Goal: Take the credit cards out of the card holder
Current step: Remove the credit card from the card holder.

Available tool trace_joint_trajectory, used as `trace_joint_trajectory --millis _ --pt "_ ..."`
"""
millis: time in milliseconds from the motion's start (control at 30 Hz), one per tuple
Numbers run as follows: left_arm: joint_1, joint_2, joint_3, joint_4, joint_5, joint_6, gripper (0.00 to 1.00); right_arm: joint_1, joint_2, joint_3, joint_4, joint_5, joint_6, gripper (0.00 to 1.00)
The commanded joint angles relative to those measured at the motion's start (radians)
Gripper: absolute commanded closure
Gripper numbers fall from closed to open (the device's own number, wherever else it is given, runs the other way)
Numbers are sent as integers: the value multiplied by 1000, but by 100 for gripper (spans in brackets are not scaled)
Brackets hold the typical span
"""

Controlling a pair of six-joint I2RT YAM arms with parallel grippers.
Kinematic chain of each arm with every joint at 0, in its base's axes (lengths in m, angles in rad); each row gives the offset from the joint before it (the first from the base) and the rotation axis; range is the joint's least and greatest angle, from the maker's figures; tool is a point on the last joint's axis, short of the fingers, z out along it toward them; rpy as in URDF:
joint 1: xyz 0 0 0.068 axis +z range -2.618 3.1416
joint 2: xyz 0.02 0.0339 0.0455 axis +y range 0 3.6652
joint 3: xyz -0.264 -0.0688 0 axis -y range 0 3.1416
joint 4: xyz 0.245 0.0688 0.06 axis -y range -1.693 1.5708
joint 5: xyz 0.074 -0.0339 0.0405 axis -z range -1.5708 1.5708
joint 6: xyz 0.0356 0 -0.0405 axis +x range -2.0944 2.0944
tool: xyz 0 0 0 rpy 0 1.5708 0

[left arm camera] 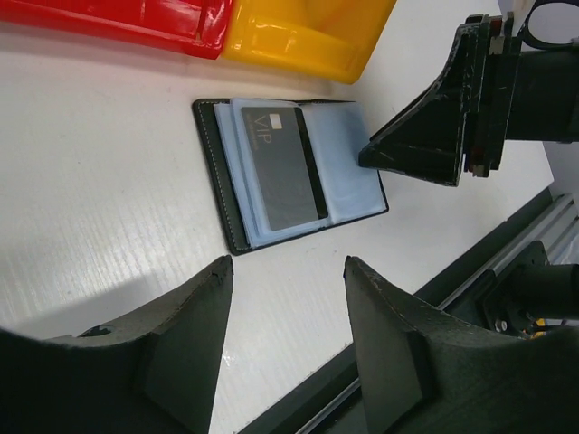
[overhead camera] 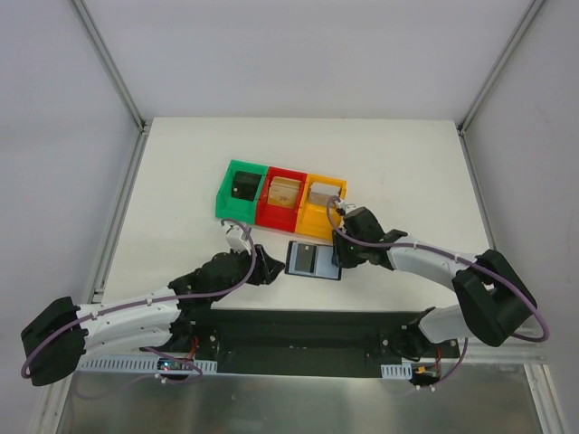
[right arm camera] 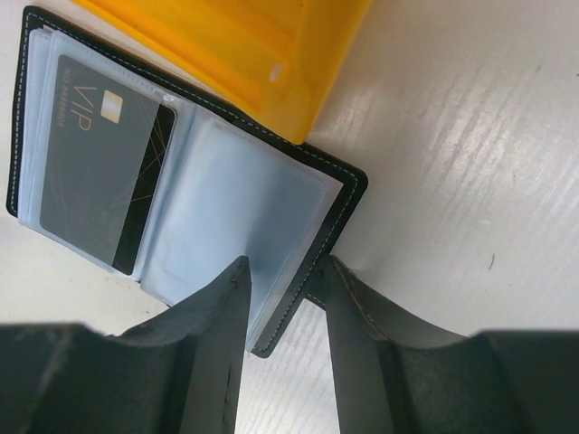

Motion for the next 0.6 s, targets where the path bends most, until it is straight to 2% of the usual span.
trace_joint_trajectory --millis 0,367,567 --pt "-4 -16 45 -51 -32 52 48 29 54 -19 -5 -60 -29 61" --pt "-4 45 45 0 -11 59 48 127 43 -45 -17 -26 -20 64" --pt "-4 123 107 18 17 121 47 136 28 -48 -40 -4 -11 60"
